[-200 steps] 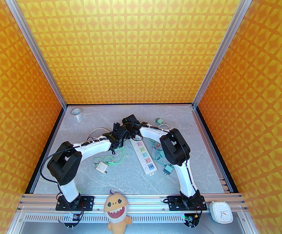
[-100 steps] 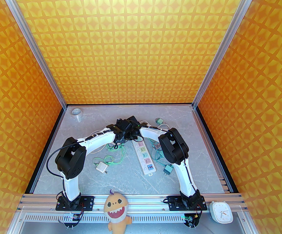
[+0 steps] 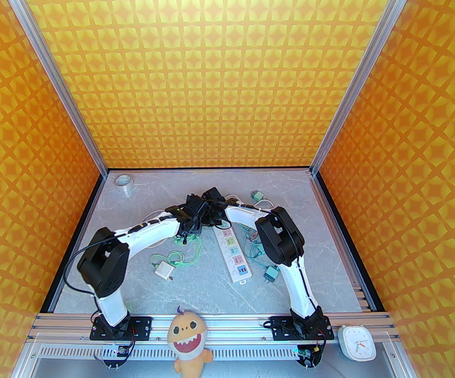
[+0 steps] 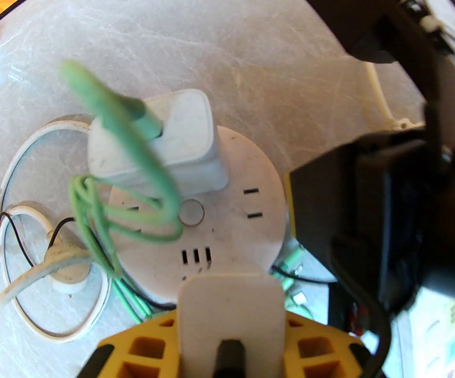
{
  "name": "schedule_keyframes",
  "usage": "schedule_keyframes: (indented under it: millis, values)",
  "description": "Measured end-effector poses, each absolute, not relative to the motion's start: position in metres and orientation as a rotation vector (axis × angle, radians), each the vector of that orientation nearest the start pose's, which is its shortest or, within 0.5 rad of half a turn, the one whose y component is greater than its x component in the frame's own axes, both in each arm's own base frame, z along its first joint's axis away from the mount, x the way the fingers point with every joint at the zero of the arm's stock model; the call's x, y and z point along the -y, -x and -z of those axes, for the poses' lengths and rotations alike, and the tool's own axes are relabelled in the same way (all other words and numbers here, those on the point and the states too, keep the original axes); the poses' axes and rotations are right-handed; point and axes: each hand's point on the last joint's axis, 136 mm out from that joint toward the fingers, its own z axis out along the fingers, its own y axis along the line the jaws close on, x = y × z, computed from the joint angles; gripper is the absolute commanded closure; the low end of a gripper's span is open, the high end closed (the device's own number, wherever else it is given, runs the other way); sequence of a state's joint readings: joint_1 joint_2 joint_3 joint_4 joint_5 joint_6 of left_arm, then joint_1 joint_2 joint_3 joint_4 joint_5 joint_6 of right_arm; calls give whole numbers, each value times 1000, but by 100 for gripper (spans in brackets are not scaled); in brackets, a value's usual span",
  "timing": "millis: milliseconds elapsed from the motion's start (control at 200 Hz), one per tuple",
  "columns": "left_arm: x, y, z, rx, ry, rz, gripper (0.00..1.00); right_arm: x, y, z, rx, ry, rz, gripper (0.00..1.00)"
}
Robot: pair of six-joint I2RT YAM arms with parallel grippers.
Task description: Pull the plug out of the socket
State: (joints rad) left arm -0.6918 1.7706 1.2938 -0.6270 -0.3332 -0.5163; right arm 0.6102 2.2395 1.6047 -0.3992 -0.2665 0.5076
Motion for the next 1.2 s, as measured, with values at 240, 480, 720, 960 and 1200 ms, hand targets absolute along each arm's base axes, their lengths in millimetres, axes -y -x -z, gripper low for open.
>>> schedule_keyframes:
  millis: [240,480,720,960,1200]
  values:
    - [225,-360,-140,-2489,-95,69,100,-347,-416,-18,-2727,228,-717,98]
    - [195,-339,-149,-2463,-44,70,100,-345,-399,-24,-2666,257,-745,75]
    - [110,-321,-140,-2441,241,17,99,-346,-379,-44,-2603,310,-802,55]
    - [27,-285,-124,-2372,576,-37,94,-349,-384,-67,-2507,324,-841,49]
    - [-19,-255,-90,-2352,808,-113,91,-349,-384,-67,-2506,324,-842,49]
